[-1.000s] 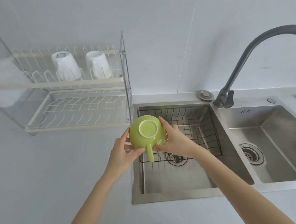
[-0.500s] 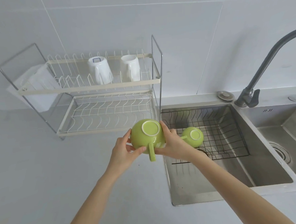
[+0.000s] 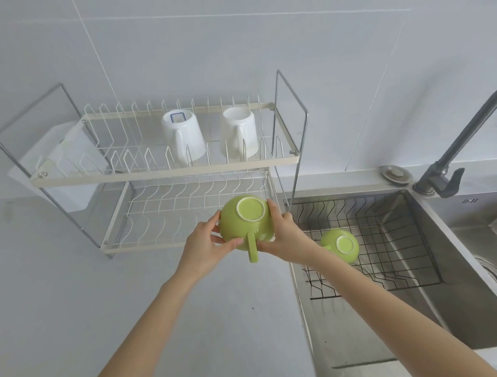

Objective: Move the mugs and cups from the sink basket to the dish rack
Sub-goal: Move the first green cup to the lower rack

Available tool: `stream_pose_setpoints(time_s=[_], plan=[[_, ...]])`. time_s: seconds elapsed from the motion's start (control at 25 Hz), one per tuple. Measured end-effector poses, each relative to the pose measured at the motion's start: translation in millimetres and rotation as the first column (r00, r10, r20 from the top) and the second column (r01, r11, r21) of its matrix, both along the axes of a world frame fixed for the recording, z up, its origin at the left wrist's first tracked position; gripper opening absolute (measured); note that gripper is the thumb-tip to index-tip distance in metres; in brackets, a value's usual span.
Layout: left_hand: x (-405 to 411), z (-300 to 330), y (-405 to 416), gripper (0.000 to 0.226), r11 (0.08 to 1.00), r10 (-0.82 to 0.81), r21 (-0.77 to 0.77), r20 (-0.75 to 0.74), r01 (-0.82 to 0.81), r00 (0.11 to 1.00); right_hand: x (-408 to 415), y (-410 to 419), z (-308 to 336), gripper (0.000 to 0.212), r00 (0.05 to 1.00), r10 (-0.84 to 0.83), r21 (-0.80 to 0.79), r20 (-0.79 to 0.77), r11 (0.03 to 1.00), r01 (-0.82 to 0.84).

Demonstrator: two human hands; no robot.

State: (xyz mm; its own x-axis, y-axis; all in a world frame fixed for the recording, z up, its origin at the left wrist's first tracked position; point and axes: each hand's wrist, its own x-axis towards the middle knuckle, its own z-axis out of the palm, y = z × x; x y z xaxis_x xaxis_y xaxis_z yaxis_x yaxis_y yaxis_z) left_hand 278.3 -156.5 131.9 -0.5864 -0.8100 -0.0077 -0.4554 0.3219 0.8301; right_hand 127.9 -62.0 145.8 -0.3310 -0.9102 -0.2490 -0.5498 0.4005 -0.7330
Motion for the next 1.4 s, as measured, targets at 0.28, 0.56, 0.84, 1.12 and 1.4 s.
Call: stream_pose_setpoints(time_s=[0.28, 0.56, 0.84, 1.12, 1.4], plan=[[-22, -18, -58, 0.08, 0.998, -0.055, 0.007, 0.131, 0.055, 0.99, -11, -49, -23, 0.097, 0.999, -0.049, 0.0, -0.017, 0.999, 0.049], [-48, -45, -97, 0.077, 0.997, -0.072, 0.037, 0.212, 0.065, 0.975, -27, -86, -53, 0.09, 0.986, -0.156, -0.042, -0.05, 0.987, 0.154], [-52, -57, -106, 0.069, 0.997, -0.079, 0.036, 0.231, 0.073, 0.97, -29, -94, -66, 0.084, 0.981, -0.191, -0.11, -0.035, 0.976, 0.186], [-60, -53, -109, 0.066, 0.996, -0.086, 0.018, 0.295, 0.085, 0.952, -34, -97, -61, 0.075, 0.979, -0.191, -0.09, -0.068, 0.979, 0.184], [-58, -45, -106, 0.072, 0.992, -0.105, -0.023, 0.381, 0.123, 0.919, -34, -100, -49, 0.092, 0.99, -0.136, -0.005, -0.03, 0.991, 0.136]])
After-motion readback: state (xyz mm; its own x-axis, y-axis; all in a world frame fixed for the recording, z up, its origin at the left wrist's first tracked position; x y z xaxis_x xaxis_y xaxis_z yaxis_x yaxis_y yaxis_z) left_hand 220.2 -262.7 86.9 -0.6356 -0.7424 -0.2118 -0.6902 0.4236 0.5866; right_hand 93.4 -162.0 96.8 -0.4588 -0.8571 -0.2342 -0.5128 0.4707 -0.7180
